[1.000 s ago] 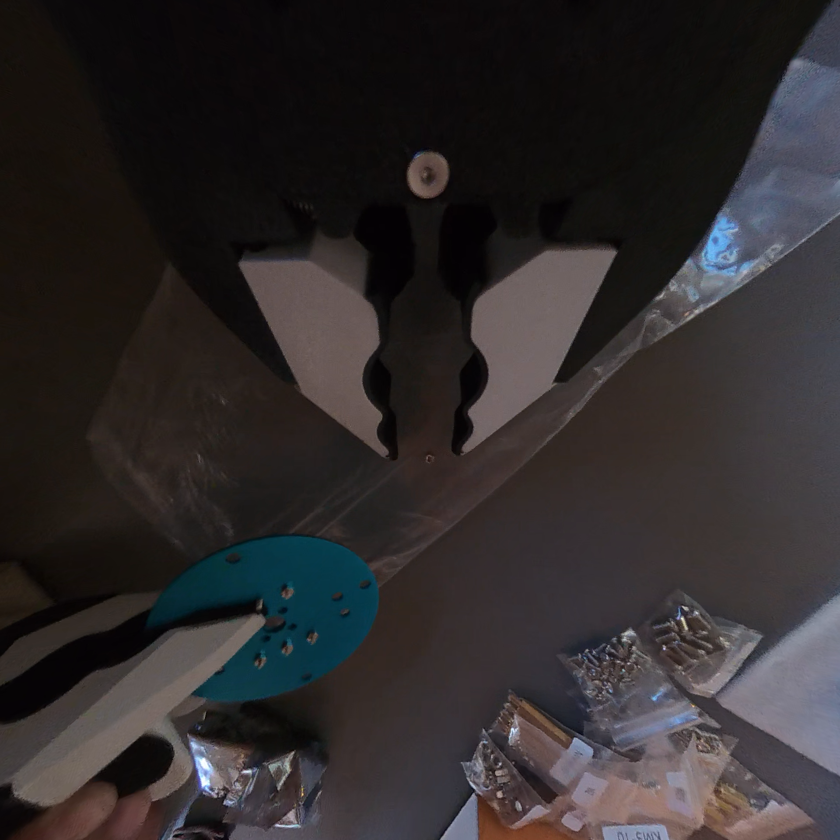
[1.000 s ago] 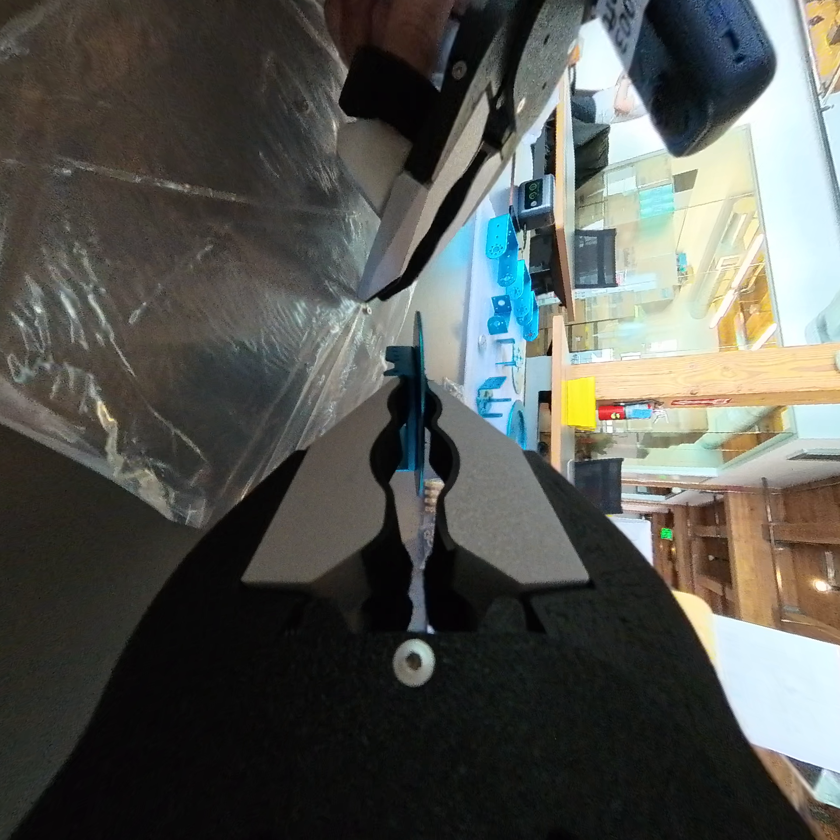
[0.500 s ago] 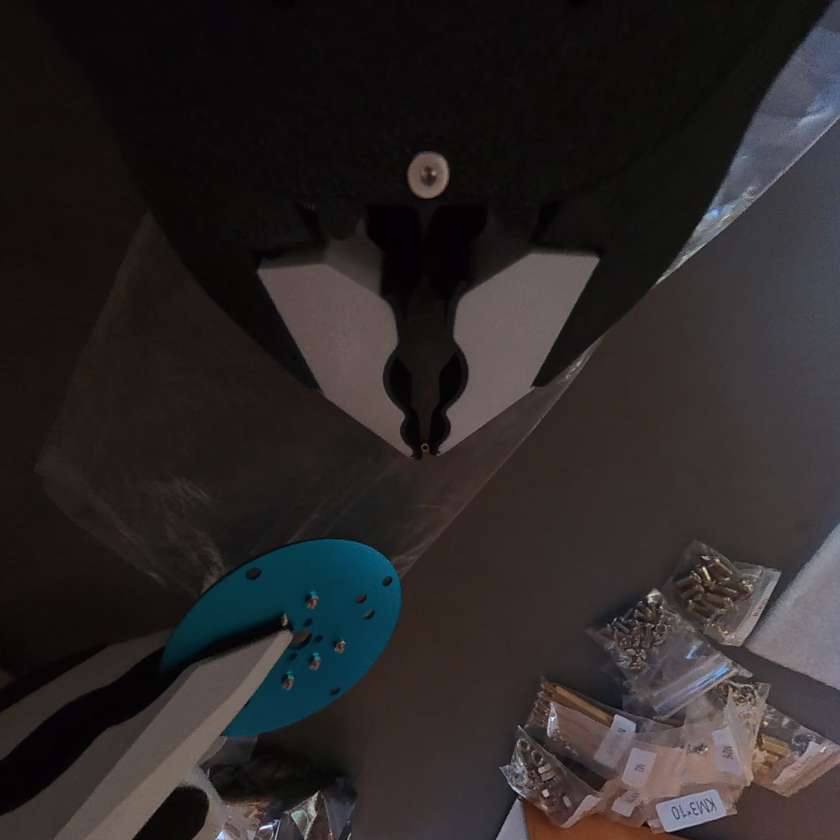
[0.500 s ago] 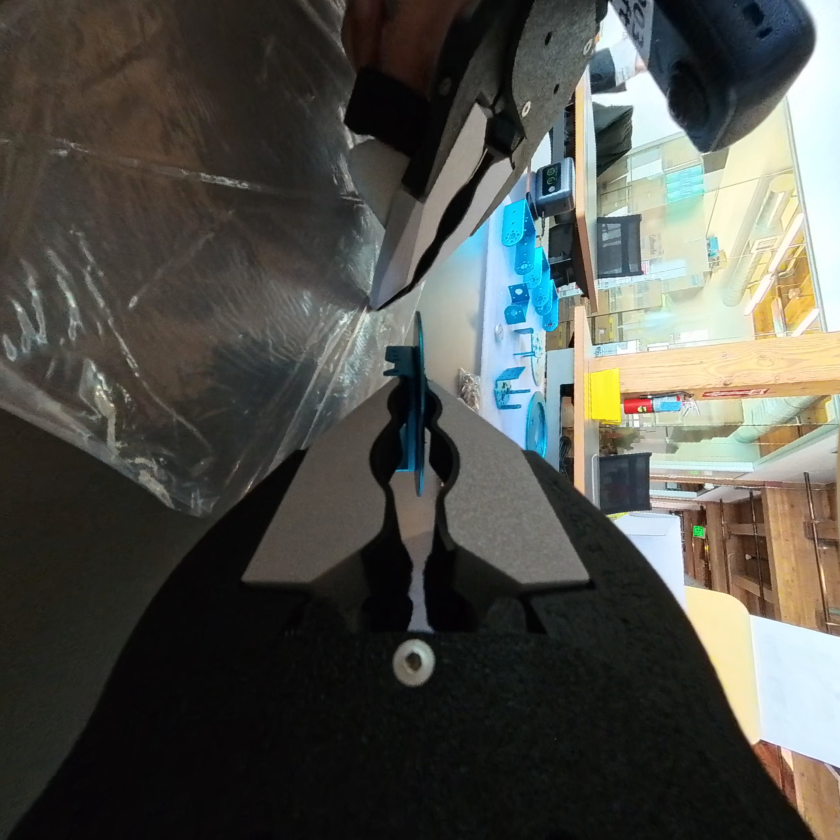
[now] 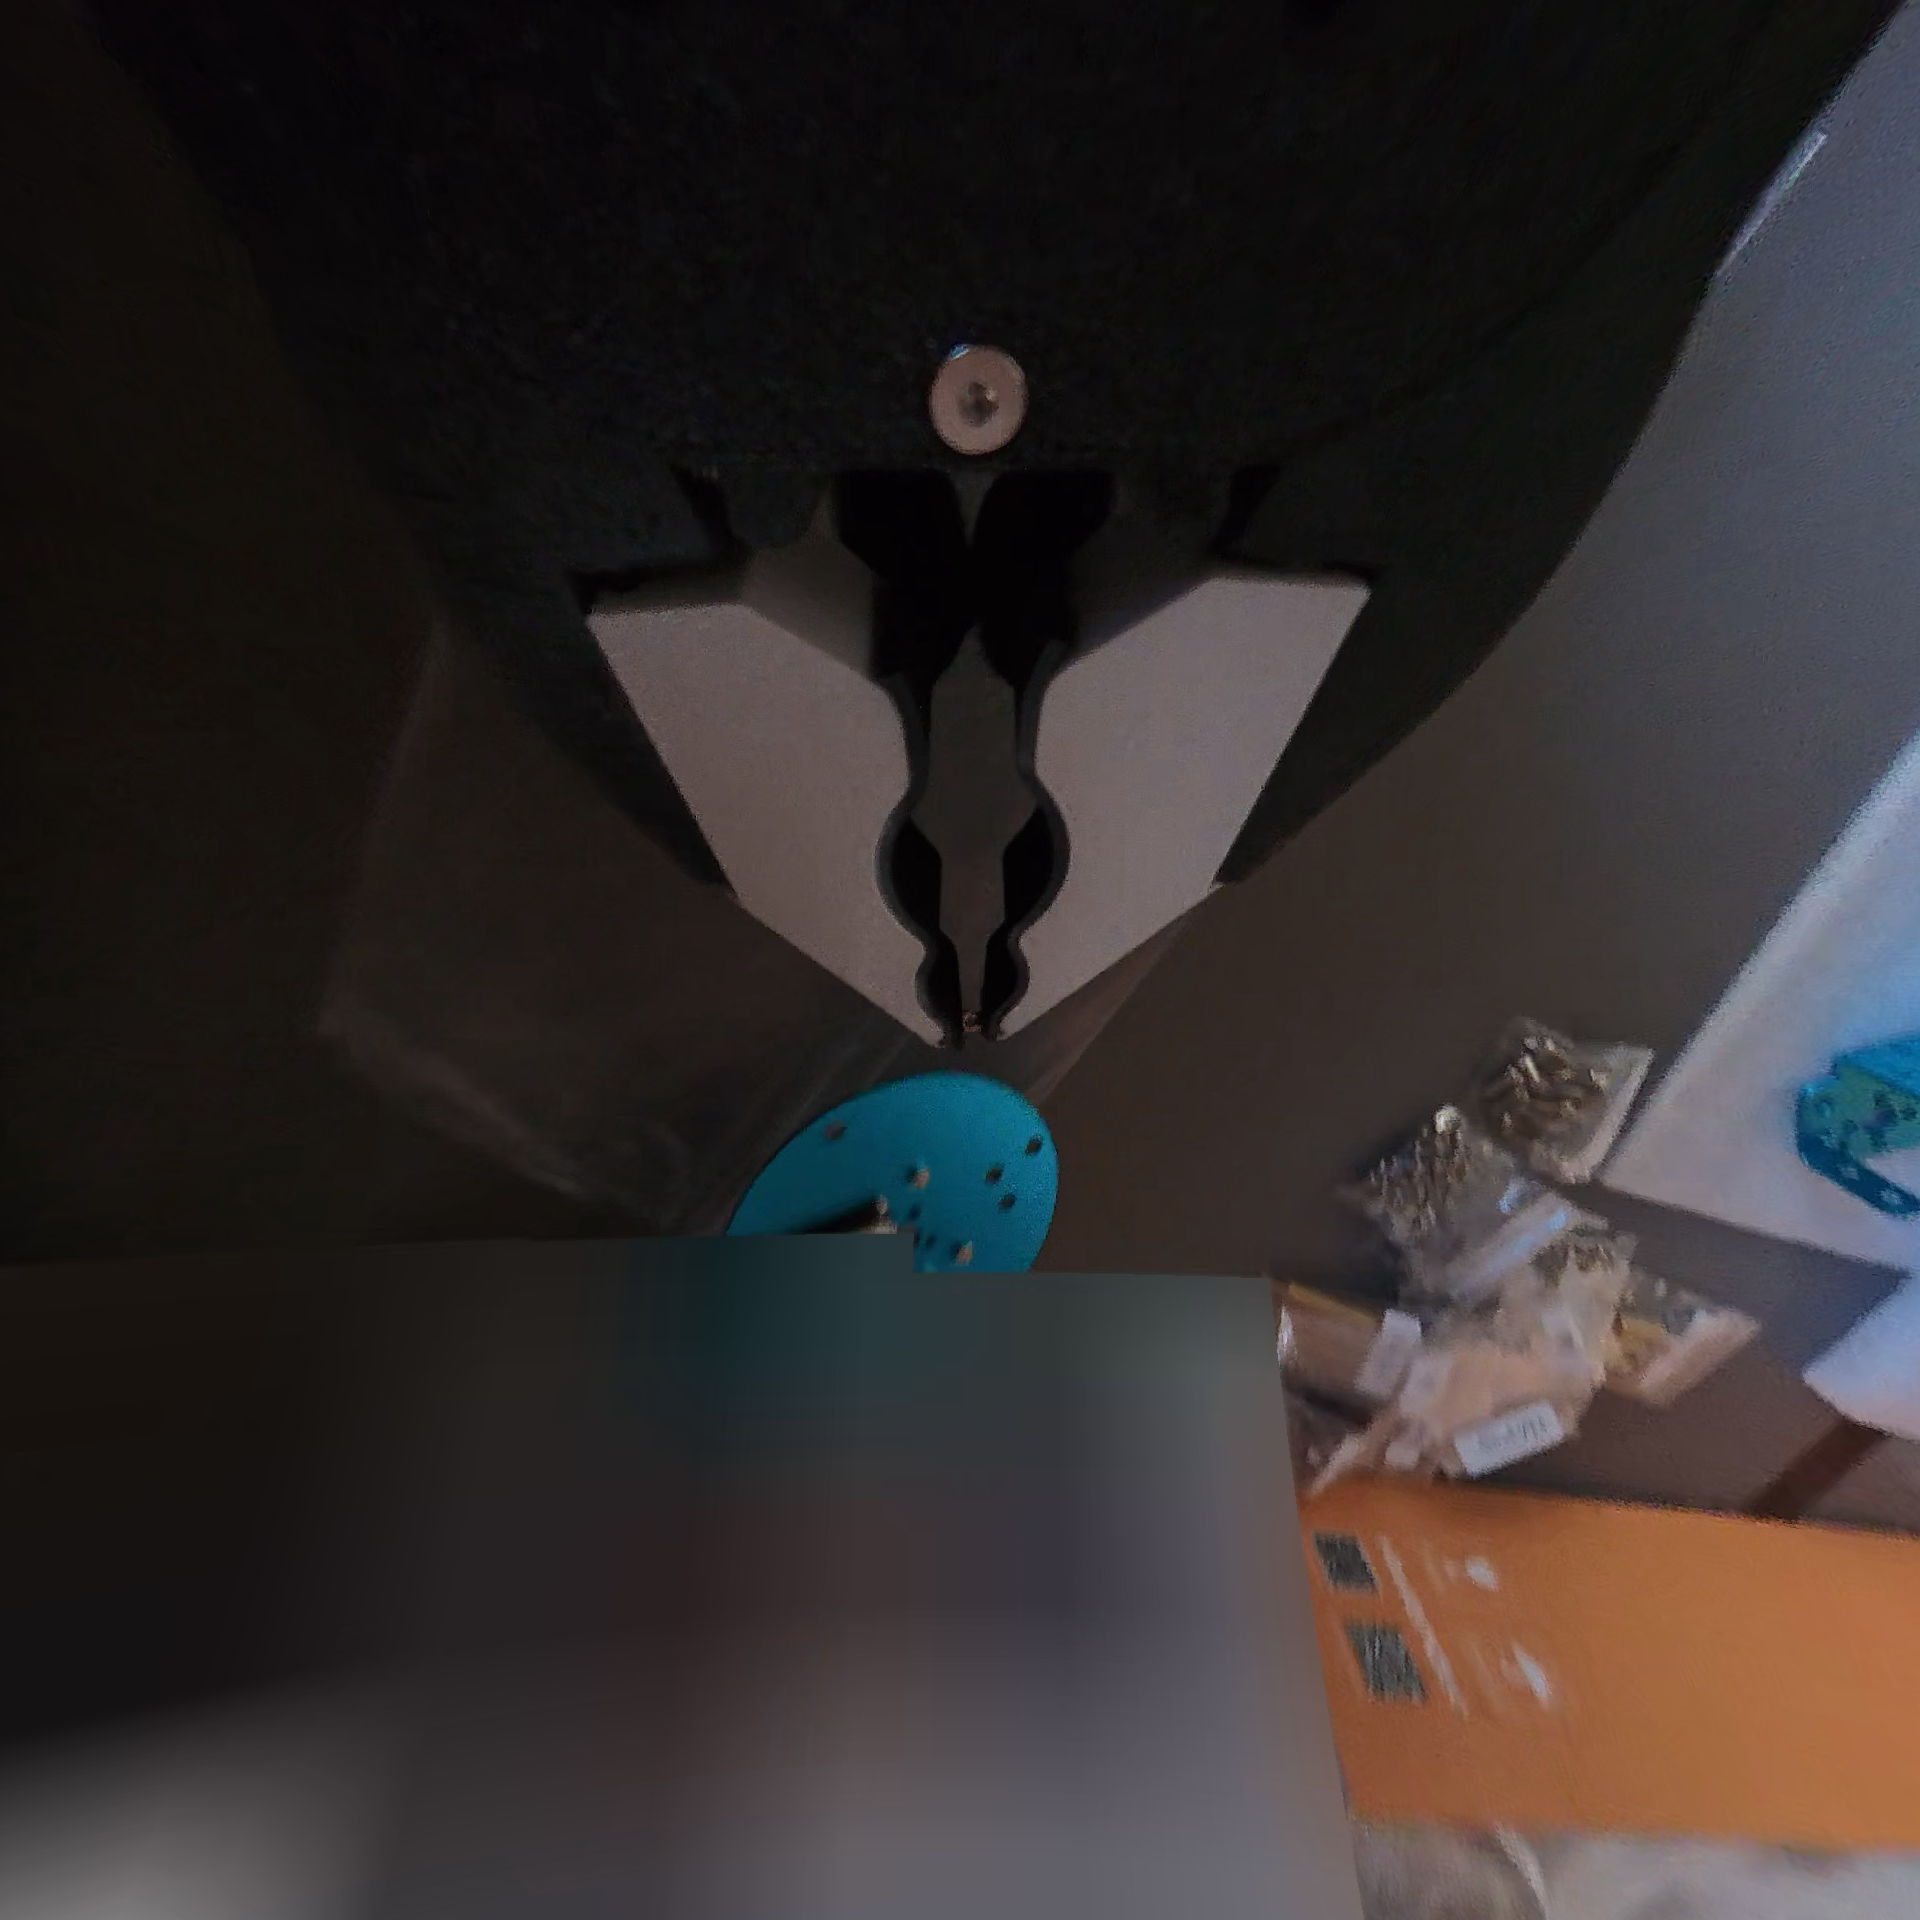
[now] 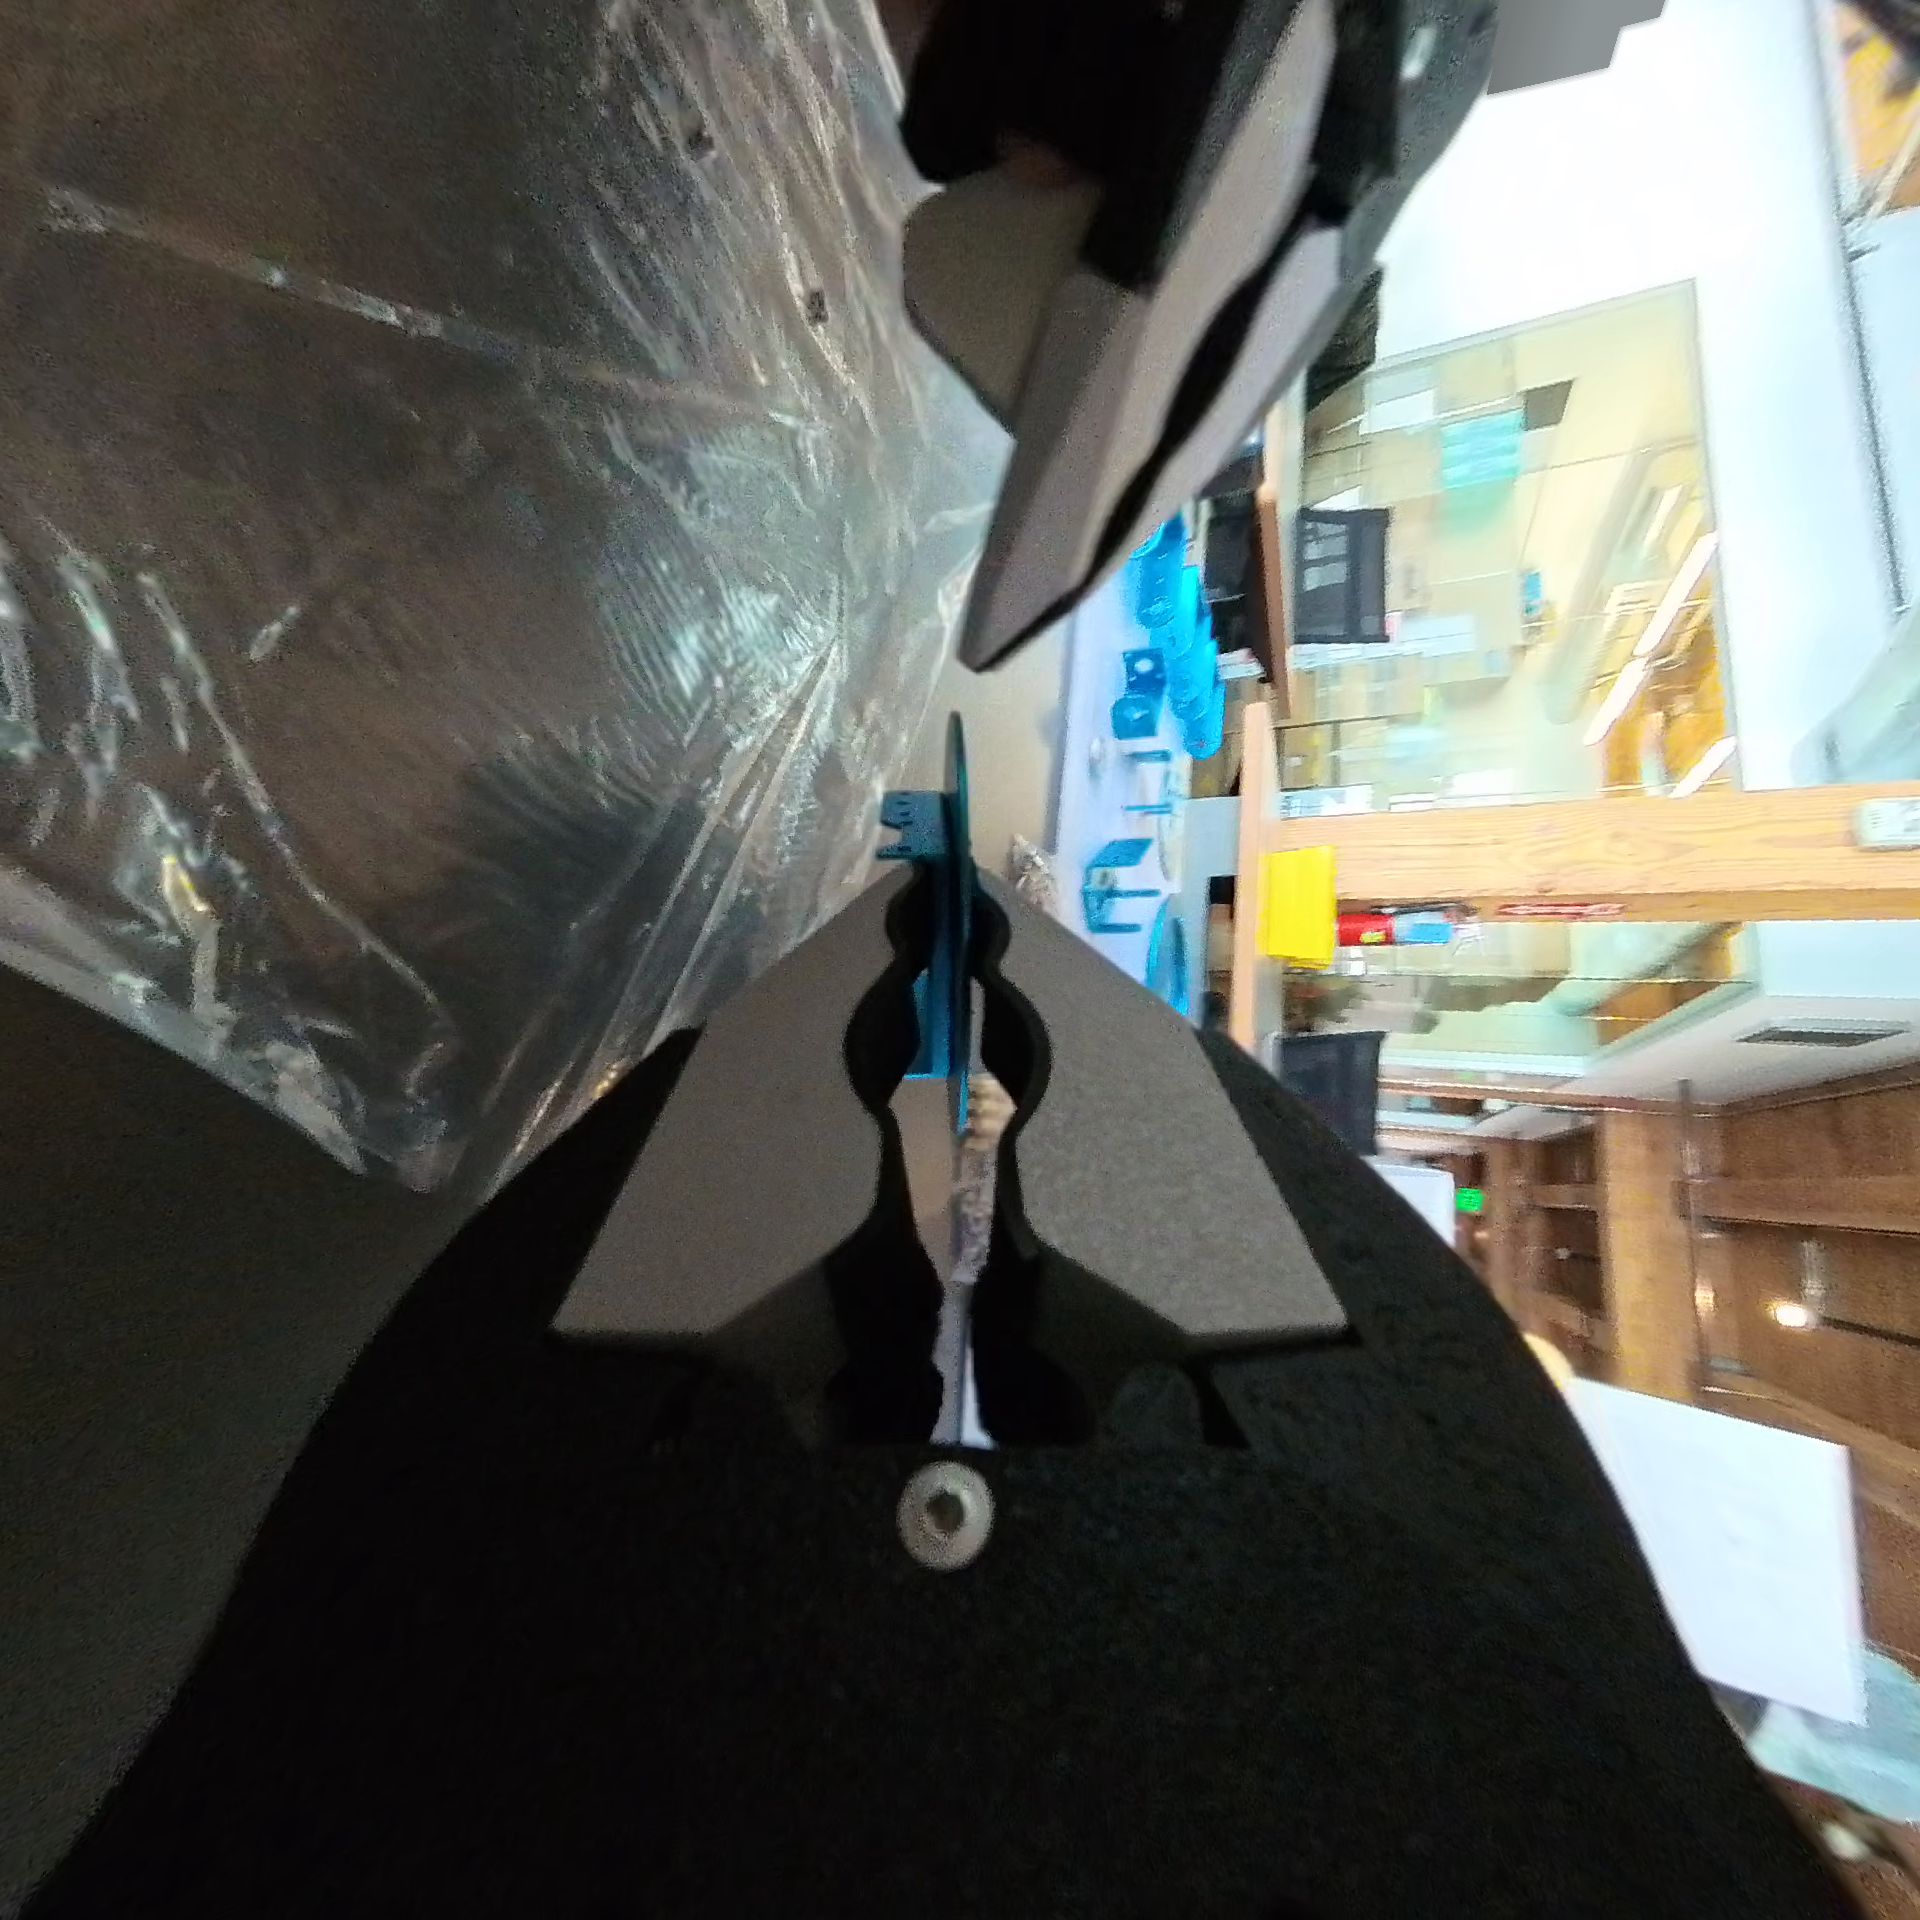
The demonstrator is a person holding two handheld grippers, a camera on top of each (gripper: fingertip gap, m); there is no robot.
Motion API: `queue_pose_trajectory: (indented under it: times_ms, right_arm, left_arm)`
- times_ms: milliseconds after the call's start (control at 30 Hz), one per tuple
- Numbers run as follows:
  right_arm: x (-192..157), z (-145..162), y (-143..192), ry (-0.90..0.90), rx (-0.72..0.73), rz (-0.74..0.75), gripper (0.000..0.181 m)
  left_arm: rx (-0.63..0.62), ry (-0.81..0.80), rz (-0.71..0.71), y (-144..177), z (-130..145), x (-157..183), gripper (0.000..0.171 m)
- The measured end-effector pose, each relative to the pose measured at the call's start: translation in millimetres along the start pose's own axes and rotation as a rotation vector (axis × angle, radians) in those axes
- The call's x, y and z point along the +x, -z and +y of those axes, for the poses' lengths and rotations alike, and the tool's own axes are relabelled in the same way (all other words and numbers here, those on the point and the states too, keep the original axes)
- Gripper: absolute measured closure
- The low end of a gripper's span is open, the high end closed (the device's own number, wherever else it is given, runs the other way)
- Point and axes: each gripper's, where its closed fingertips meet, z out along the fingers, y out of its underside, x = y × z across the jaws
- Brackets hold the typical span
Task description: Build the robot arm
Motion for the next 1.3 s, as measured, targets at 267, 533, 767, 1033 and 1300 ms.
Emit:
queue_pose_trajectory:
  times_ms: [267, 533, 767, 1033, 1300]
  right_arm:
    - [17.3, -15.8, 0.8, 0.179, 0.036, 0.239, 0.18]
    - [31.1, -32.0, 11.0, 0.186, 0.091, 0.328, 0.18]
    - [37.8, -37.8, 16.2, 0.192, 0.12, 0.382, 0.179]
    - [40.4, -42.8, 19.8, 0.164, 0.161, 0.394, 0.18]
    - [41.2, -41.2, 19.3, 0.15, 0.16, 0.384, 0.18]
  left_arm:
    - [0.066, -0.009, 0.048, 7.5, -40.6, 18.5, 0.169]
    - [0.083, -0.009, 0.102, 9.1, -48.4, 30.2, 0.17]
    - [0.114, -0.026, 0.143, 13.7, -56.8, 39.0, 0.169]
    - [0.149, -0.033, 0.212, 17.0, -59.4, 46.8, 0.163]
    - [0.155, -0.061, 0.196, 16.0, -59.2, 46.0, 0.163]
